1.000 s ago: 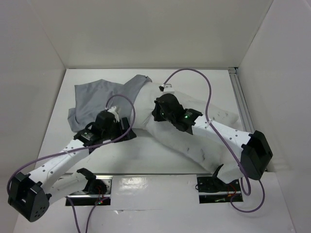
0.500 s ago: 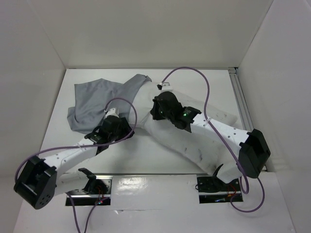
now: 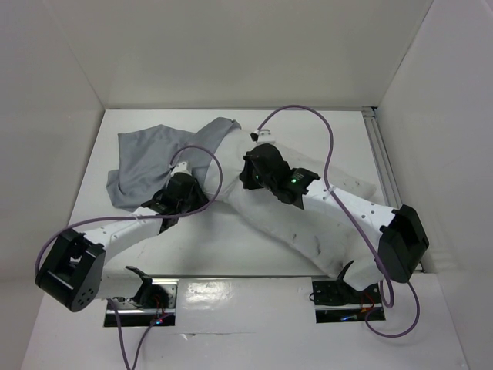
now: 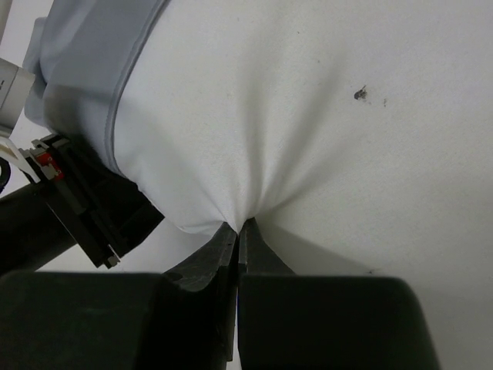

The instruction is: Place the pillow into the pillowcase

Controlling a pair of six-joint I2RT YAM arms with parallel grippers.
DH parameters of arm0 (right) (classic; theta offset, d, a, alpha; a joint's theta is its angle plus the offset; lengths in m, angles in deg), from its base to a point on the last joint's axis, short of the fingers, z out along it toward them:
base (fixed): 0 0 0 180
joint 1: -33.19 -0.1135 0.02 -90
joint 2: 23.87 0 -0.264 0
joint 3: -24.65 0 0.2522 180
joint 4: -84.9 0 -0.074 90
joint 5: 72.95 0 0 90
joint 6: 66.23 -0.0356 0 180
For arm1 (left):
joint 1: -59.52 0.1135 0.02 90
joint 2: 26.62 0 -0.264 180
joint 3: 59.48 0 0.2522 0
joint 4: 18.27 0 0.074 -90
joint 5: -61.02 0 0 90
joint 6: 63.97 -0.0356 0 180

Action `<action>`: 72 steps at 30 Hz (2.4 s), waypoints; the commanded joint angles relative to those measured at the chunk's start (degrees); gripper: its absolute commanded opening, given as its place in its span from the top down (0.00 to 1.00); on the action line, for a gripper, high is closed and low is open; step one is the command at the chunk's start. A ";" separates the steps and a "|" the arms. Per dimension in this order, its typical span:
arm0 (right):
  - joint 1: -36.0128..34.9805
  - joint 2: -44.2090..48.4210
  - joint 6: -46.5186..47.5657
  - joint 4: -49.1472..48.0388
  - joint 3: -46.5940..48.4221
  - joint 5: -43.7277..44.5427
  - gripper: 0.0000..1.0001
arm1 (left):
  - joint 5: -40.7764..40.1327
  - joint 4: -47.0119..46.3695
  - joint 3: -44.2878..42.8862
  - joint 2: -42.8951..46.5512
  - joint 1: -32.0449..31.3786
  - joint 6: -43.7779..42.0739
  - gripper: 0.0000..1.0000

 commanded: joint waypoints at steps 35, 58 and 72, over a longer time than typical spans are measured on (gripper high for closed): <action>7.44 -2.12 -1.01 -4.65 16.75 0.54 1.00 | 42.47 18.04 -57.46 -12.26 -5.55 -4.15 1.00; 2.07 11.59 -1.37 8.68 6.89 8.26 0.17 | 46.34 16.56 -45.51 -4.09 0.50 -0.37 1.00; 6.45 19.96 2.94 34.55 9.18 30.55 0.01 | 45.82 14.44 -44.62 -7.17 1.03 0.43 1.00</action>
